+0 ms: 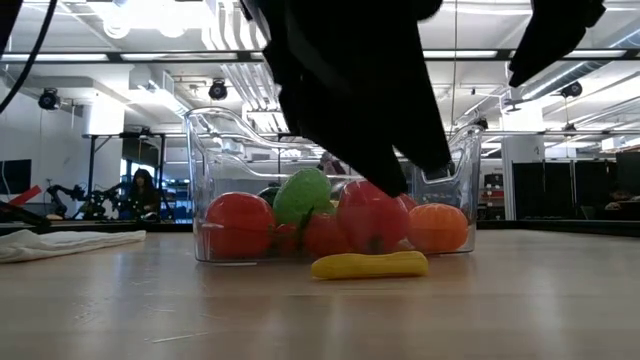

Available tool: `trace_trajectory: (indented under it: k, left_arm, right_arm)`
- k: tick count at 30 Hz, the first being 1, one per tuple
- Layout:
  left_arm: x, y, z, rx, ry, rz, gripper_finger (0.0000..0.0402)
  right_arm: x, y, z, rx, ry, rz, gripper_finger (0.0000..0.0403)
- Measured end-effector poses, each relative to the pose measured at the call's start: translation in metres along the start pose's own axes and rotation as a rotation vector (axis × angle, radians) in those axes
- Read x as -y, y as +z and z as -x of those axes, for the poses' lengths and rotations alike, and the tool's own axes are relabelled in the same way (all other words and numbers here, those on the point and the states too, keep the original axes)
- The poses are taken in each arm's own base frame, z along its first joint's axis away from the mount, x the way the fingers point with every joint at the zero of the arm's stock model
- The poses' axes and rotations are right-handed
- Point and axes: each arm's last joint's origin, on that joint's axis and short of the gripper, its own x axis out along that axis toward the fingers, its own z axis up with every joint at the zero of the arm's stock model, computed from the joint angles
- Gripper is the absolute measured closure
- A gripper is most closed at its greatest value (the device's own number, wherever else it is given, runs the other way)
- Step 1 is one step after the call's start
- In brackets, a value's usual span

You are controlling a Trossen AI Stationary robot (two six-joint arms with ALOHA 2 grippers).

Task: Pick and placing Produce into tupperware
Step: Put the corn into the transparent bin

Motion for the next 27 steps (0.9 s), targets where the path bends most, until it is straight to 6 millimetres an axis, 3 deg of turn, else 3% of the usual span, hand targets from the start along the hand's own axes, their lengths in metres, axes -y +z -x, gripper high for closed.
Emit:
trace_trajectory:
  k: [16, 23, 27]
  left_arm:
    - [-0.018, -0.003, -0.010, -0.054, 0.043, 0.022, 0.0126]
    - [-0.014, 0.001, -0.007, -0.046, 0.009, 0.099, 0.0126]
    - [0.000, 0.002, -0.002, -0.017, -0.011, 0.019, 0.0126]
  right_arm:
    - [0.001, -0.001, 0.000, -0.012, -0.012, 0.011, 0.0044]
    - [0.001, -0.002, -0.001, -0.014, -0.015, 0.010, 0.0044]
    - [0.001, -0.002, -0.001, -0.014, -0.014, 0.010, 0.0044]
